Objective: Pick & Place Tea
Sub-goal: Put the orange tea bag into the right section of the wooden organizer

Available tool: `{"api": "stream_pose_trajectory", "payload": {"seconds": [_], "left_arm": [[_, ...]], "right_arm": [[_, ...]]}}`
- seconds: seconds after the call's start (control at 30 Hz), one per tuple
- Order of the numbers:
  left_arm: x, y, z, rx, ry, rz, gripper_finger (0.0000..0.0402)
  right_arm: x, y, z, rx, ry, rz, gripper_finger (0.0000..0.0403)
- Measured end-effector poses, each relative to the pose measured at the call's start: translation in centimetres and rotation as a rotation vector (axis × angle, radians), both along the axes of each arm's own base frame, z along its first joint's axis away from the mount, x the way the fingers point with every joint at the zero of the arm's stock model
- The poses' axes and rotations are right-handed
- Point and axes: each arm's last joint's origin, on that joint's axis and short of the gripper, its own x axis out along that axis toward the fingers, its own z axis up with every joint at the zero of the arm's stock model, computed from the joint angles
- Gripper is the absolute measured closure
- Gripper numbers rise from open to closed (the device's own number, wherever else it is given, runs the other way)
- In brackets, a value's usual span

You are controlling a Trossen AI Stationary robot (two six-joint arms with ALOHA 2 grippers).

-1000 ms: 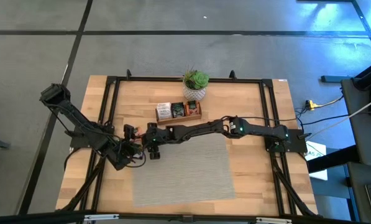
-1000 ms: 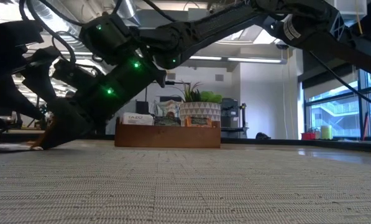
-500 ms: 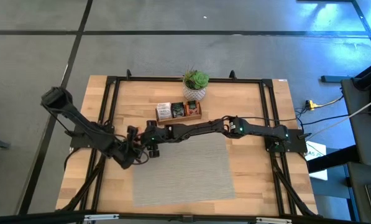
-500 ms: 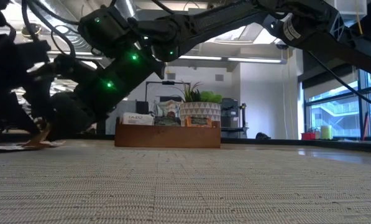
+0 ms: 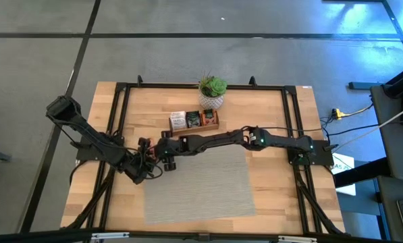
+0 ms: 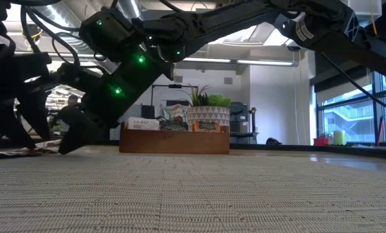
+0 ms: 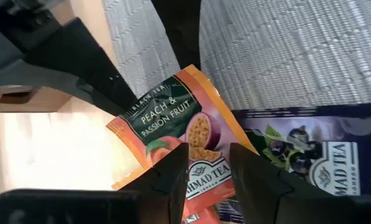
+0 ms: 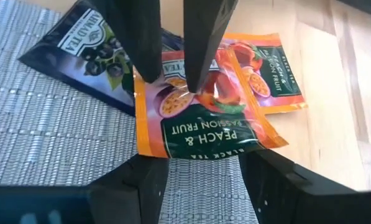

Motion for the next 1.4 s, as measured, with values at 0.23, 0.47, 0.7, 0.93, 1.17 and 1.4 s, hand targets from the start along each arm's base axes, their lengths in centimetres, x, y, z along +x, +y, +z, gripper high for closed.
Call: {"api": "stream_pose_trajectory", "payload": {"seconds": [0.23, 0.47, 0.7, 0.93, 1.17, 1.4], "left_arm": [[0.0, 0.0, 0.0, -0.029, 0.002, 0.020, 0.0290], [0.0, -0.1, 0.0, -0.033, 0.002, 0.020, 0.0294], [0.0, -0.1, 0.0, -0.034, 0.001, 0.020, 0.0295], [0.0, -0.1, 0.0, -0.034, 0.000, 0.020, 0.0295], [0.0, -0.1, -0.1, -0.044, 0.011, 0.019, 0.0299], [0.0, -0.1, -0.1, -0.047, 0.008, 0.017, 0.0300]], "right_arm": [[0.1, 0.5, 0.3, -0.097, -0.031, -0.043, 0.0209], [0.2, 0.9, 0.5, -0.091, -0.056, -0.043, 0.0209], [0.3, 0.8, 0.5, 0.209, -0.051, -0.022, 0.0209], [0.3, -0.1, 0.5, 0.355, -0.043, -0.062, 0.0209], [0.5, -2.6, 0.9, 0.624, -0.025, -0.144, 0.0209], [0.5, -3.4, 0.8, 0.607, -0.039, -0.209, 0.0221]]}}
